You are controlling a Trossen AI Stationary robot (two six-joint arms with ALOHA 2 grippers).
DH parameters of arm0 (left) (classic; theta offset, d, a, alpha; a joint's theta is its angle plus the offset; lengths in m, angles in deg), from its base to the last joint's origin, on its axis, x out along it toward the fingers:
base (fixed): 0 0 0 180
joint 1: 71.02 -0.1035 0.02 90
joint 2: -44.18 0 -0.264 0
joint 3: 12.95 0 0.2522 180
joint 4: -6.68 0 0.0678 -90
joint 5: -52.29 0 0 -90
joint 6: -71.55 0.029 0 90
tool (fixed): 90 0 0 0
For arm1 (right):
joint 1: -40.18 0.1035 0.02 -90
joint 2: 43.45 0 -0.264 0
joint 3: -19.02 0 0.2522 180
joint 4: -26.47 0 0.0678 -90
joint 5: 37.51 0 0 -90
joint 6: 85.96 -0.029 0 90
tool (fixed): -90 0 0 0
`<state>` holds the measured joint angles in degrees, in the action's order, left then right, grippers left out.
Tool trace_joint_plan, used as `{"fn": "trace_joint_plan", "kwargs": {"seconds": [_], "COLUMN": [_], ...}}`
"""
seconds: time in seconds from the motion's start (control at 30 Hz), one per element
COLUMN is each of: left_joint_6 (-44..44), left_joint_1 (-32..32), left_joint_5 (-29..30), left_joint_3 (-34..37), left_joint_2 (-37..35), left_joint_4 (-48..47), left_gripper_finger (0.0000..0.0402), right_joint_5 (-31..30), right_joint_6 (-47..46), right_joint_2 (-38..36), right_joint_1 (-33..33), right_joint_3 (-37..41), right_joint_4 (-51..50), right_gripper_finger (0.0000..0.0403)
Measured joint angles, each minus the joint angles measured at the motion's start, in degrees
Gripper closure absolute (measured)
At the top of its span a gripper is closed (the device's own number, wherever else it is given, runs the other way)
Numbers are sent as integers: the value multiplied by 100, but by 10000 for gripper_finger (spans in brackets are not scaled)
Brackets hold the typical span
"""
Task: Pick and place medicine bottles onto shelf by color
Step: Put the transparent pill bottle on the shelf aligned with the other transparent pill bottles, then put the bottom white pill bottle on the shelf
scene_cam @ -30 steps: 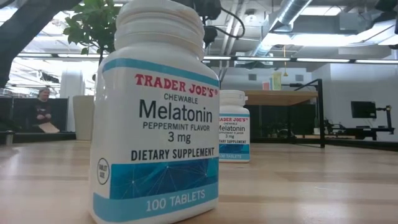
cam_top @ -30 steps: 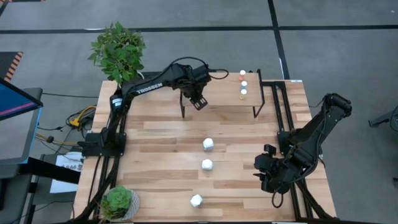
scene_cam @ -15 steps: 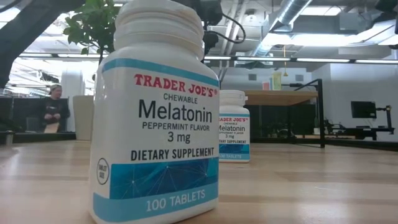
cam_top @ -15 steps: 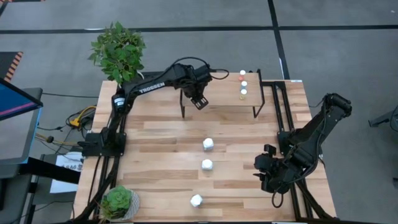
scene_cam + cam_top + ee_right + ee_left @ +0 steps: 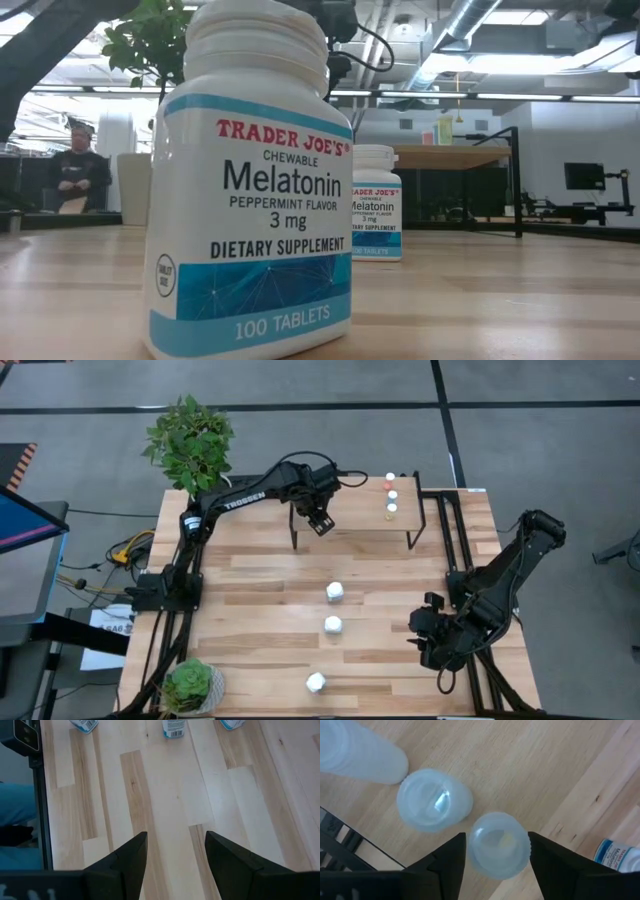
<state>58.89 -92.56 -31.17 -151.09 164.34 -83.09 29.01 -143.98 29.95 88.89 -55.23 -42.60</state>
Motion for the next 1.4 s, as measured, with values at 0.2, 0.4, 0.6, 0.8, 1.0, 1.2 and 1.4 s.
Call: {"fn": "trace_joint_plan", "kwargs": {"seconds": [0.2, 0.4, 0.6, 0.8, 1.0, 1.2, 1.4], "left_joint_6": [-4, -58, -111, -356, -191, -46, 83], "left_joint_1": [-11, -1, 147, 339, 844, 1507, 2285], "left_joint_5": [82, 216, 168, 189, 158, 160, 170], "left_joint_3": [-55, -733, -956, -1008, -1008, -1008, -948], "left_joint_2": [-42, -48, -324, -572, -629, -638, -645], "left_joint_4": [-48, -414, -446, -621, -712, -801, -1164], "left_gripper_finger": [203, 203, 203, 203, 203, 203, 203], "right_joint_5": [111, 111, 111, 111, 113, 113, 107], "right_joint_6": [0, 0, -2, -2, -57, -381, -390], "right_joint_2": [0, -2, -2, -2, -1, -2, -2], "right_joint_1": [0, 0, 0, 0, 0, 0, 0], "right_joint_3": [0, 0, 0, 0, 0, 0, 0], "right_joint_4": [3, 4, 11, 72, 229, 338, 669], "right_gripper_finger": [182, 182, 182, 182, 182, 182, 182]}}
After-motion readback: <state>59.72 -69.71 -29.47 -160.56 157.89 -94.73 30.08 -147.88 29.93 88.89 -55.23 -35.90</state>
